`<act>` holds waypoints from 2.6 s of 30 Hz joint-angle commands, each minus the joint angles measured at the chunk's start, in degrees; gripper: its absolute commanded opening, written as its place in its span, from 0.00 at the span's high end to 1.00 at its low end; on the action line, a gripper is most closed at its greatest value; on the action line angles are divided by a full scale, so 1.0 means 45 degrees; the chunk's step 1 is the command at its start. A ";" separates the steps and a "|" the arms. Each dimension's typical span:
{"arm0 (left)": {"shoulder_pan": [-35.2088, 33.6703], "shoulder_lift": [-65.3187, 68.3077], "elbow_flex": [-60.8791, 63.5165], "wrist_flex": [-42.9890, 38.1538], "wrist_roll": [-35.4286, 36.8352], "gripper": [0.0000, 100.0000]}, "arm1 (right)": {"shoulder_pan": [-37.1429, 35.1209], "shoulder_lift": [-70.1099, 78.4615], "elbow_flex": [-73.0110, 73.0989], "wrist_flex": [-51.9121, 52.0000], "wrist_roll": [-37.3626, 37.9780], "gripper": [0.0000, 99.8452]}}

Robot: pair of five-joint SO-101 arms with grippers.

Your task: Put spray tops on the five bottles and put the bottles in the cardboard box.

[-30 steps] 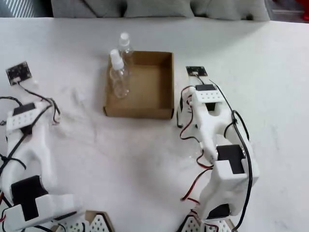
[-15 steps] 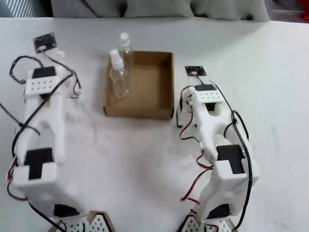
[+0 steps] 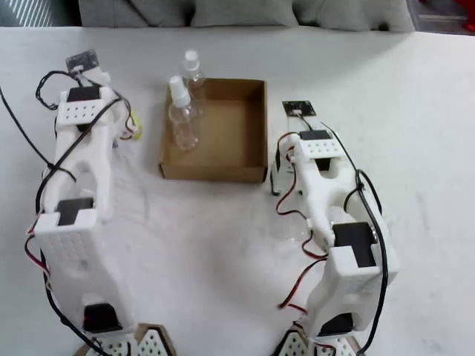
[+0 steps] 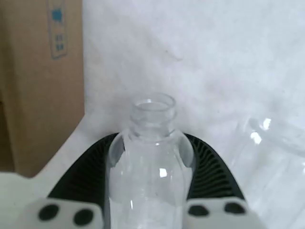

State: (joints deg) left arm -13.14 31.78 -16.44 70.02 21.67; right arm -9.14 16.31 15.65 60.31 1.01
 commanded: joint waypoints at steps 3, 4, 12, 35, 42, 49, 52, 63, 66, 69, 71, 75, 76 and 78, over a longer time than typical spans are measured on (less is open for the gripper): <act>0.0147 0.0342 -0.0684 0.0234 0.0391 0.81 | -0.0029 -0.0420 -0.0059 -0.0361 0.0215 0.98; 0.0147 0.0420 -0.0684 0.0234 0.0410 0.81 | -0.0029 -0.0420 -0.0059 -0.0361 0.0215 0.98; -0.0381 0.1475 -0.1114 0.0059 0.0430 0.80 | -0.0029 -0.0420 -0.0039 -0.0361 0.0215 0.98; 0.0147 0.2393 -0.2481 0.1485 0.0332 0.98 | -0.0029 -0.0420 -0.0039 -0.0381 0.0215 0.98; 0.0186 0.1299 -0.3888 0.3243 0.0313 0.98 | -0.0029 -0.0908 -0.0078 -0.0303 0.0117 0.98; 0.0283 -0.0381 -0.3907 0.4298 -0.1153 0.98 | 0.0010 -0.4503 -0.0039 0.1534 0.0117 0.98; 0.0322 -0.0967 -0.3907 0.4669 -0.1309 0.98 | 0.0010 -0.6085 0.0059 0.2354 0.0117 0.98; 0.0459 -0.2764 -0.3575 0.5724 -0.1348 0.98 | -0.1338 -1.3490 0.6408 -0.0889 0.0117 0.98; 0.0459 -0.3546 -0.2559 0.5568 -0.1348 0.98 | -0.1338 -1.5111 0.8107 -0.3448 0.0195 0.98; 0.0459 -0.4816 -0.1192 0.4864 -0.1934 0.98 | -0.1319 -1.6342 0.9514 -0.6437 0.0117 0.98; 0.0459 -0.5851 -0.0215 0.4259 -0.2149 0.98 | -0.1397 -1.6928 1.0393 -0.8293 0.0176 0.98; 0.0713 -0.7941 0.1485 0.2833 -0.2149 0.98 | -0.1416 -1.7768 1.1663 -1.0520 0.0117 0.98; 0.0811 -0.8371 0.1817 0.2540 -0.2149 0.98 | -0.1416 -1.7944 1.1956 -1.0950 0.0117 0.98; 0.1065 -0.9211 0.2481 0.1973 -0.2149 0.98 | -0.1416 -1.8413 1.2679 -1.1731 0.0098 0.98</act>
State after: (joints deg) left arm -11.38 0.48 -9.05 84.70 12.62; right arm -15.30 -62.37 69.36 15.47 1.19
